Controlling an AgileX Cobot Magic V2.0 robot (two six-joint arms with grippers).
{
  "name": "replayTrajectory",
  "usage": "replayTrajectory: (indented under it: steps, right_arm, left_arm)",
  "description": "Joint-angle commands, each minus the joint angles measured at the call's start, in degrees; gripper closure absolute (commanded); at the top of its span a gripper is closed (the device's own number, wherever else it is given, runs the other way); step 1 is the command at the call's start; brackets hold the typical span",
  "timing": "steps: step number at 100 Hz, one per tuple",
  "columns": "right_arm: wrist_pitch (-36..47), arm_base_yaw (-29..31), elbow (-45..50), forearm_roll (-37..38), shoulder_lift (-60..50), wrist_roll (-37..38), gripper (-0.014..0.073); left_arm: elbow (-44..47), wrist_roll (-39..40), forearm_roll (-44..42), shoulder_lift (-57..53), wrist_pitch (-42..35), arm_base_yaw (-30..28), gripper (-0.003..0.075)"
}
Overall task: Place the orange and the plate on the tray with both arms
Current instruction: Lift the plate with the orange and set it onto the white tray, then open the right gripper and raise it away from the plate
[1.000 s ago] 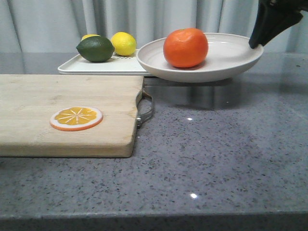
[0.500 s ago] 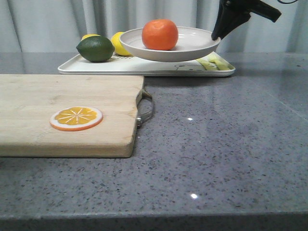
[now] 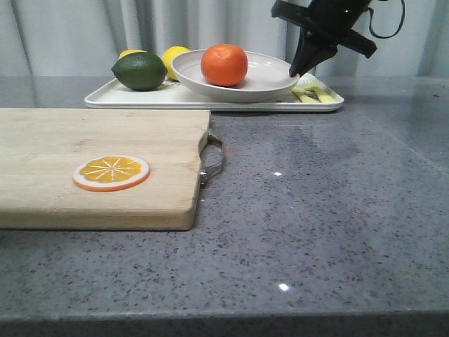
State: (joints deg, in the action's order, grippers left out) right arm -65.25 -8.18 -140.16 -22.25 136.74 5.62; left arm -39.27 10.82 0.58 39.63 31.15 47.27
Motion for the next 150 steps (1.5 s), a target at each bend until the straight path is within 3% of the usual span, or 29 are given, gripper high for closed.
replayTrajectory:
  steps: [1,40,49,62,72,96,115,150]
  right_arm:
    - [3.8,0.3,-2.9,-3.0,-2.7,0.0,0.0662]
    - [6.8,0.3,-2.9,-3.4,-1.2,0.0,0.0654]
    - [6.8,0.3,-2.9,-3.6,-1.2,0.0,0.0588]
    - [6.7,0.3,-2.9,-4.0,-1.2,0.0,0.0424]
    - [6.4,0.4,-2.9,-4.1,-1.4,0.0,0.0375]
    - [4.4,0.7,-2.9,-4.0,-4.1,0.0,0.0401]
    - [-0.7,0.8,-2.9,-2.2,-7.1,-0.8,0.0668]
    - [-11.4,0.7,-2.7,0.0,-12.1,-1.7,0.0654]
  left_arm:
    - [-1.5,0.4,0.1,-0.2,-5.1,0.3,0.0739]
    - [-1.5,0.4,0.1,-0.2,-5.5,0.3,0.0739]
    - [-1.5,0.4,0.1,-0.2,-5.5,0.3,0.0739]
    - [-1.5,0.4,0.1,-0.2,-5.5,0.3,0.0739]
    - [-1.5,0.4,0.1,-0.2,-5.5,0.3,0.0739]
    - [-1.5,0.4,0.1,-0.2,-5.5,0.3,0.0738]
    - [-1.5,0.4,0.1,-0.2,-5.5,0.3,0.0739]
    - [-1.5,0.4,0.1,-0.2,-5.5,0.3,0.0739]
